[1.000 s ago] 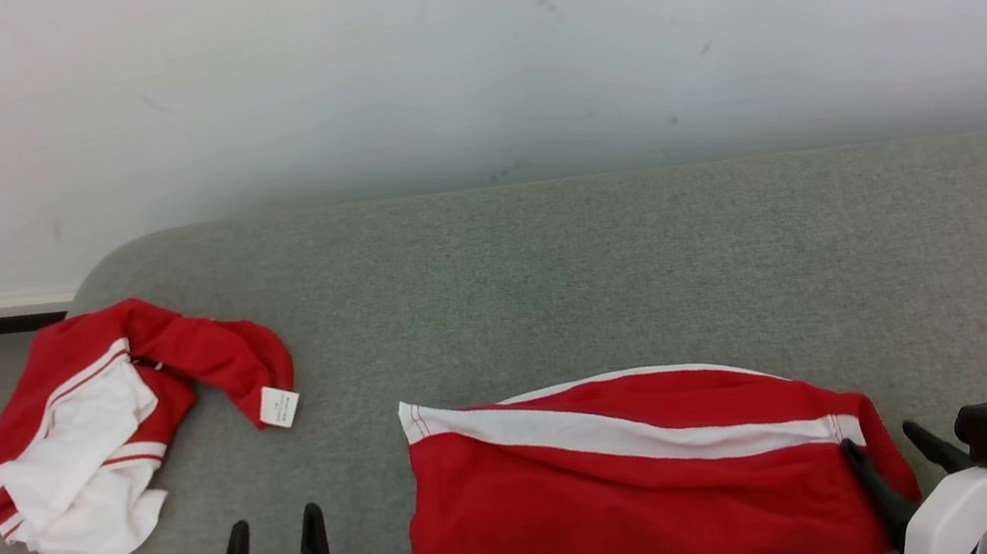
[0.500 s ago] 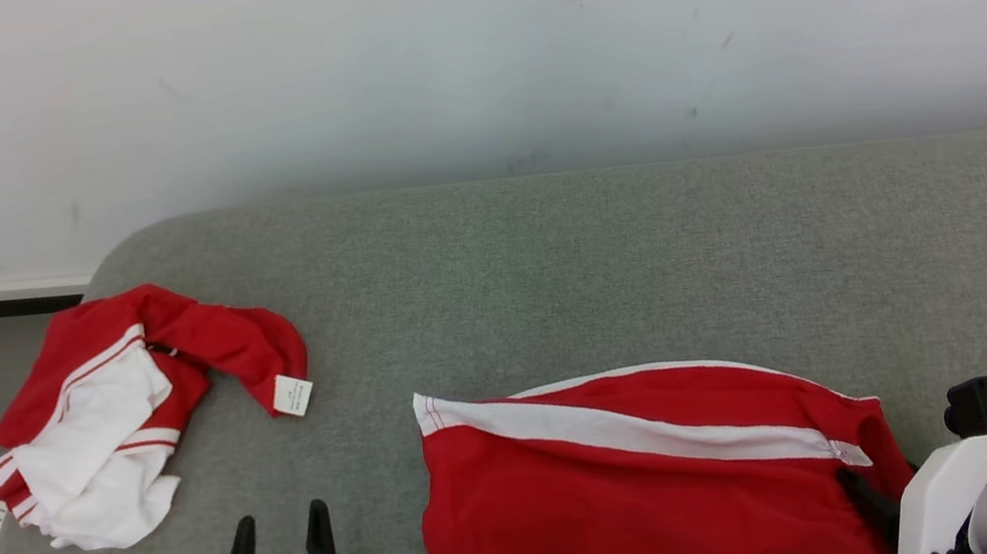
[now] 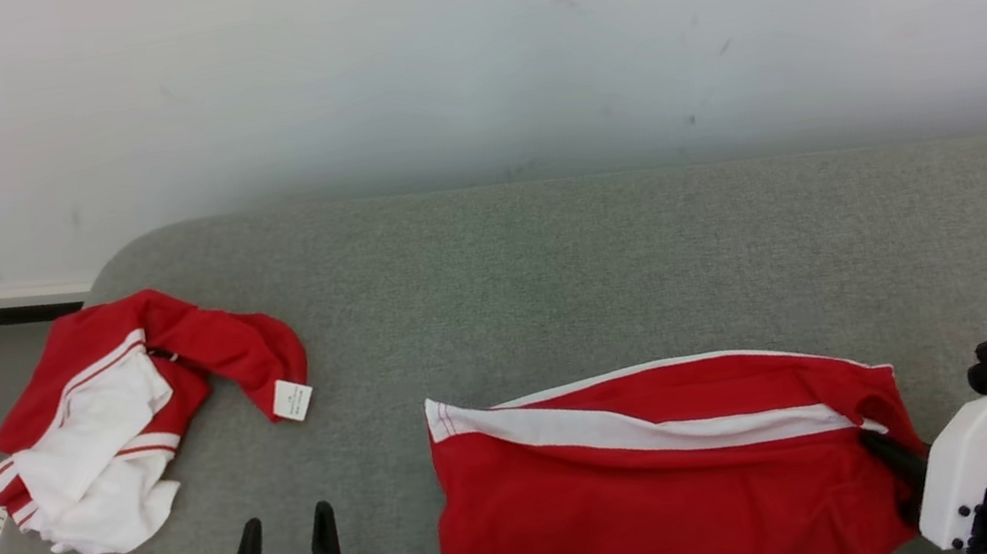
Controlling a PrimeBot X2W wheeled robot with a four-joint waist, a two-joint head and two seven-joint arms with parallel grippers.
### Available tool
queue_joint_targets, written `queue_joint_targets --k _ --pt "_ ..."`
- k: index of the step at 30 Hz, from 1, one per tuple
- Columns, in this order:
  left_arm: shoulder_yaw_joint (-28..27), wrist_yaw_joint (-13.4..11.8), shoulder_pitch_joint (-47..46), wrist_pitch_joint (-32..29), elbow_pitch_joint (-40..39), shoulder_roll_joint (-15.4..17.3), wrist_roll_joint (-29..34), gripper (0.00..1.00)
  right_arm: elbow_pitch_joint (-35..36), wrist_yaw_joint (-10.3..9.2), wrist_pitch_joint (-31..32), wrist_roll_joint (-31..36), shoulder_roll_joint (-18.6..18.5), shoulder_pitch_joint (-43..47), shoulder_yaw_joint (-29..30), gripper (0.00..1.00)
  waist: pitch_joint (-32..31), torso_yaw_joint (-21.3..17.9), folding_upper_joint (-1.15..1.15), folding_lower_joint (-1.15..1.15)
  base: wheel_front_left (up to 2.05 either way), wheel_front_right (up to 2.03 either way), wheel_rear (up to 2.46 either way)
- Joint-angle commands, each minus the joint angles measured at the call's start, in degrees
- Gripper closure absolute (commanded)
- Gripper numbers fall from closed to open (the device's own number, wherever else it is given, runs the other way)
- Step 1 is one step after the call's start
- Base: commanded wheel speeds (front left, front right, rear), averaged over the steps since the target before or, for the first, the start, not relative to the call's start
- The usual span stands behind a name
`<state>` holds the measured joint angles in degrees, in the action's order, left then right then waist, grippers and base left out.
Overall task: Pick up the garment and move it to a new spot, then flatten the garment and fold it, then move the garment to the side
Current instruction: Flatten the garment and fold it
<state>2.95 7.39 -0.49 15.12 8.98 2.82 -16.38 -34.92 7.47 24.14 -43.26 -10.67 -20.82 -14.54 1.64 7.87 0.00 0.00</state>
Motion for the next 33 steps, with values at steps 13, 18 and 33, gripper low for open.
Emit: queue_joint_targets --k 13,18,33 --pt "0.3 0.1 1.6 0.0 0.0 0.2 -0.4 0.00 5.0 0.03 5.0 -7.3 -5.4 1.1 5.3 1.00 -1.9 -2.1 0.00 0.00 0.00 0.00 0.00" --pt "0.3 0.2 1.7 0.0 0.0 0.2 -0.4 0.00 10.3 0.03 9.6 -15.0 -1.6 2.2 7.4 1.00 -2.1 -1.9 0.00 0.00 0.00 0.00 0.00" --pt "1.9 0.2 0.5 0.0 0.6 0.2 -1.1 0.00 5.0 0.03 12.4 -29.8 7.8 -2.1 6.9 1.00 -2.3 4.1 0.00 0.00 0.00 0.00 0.00"
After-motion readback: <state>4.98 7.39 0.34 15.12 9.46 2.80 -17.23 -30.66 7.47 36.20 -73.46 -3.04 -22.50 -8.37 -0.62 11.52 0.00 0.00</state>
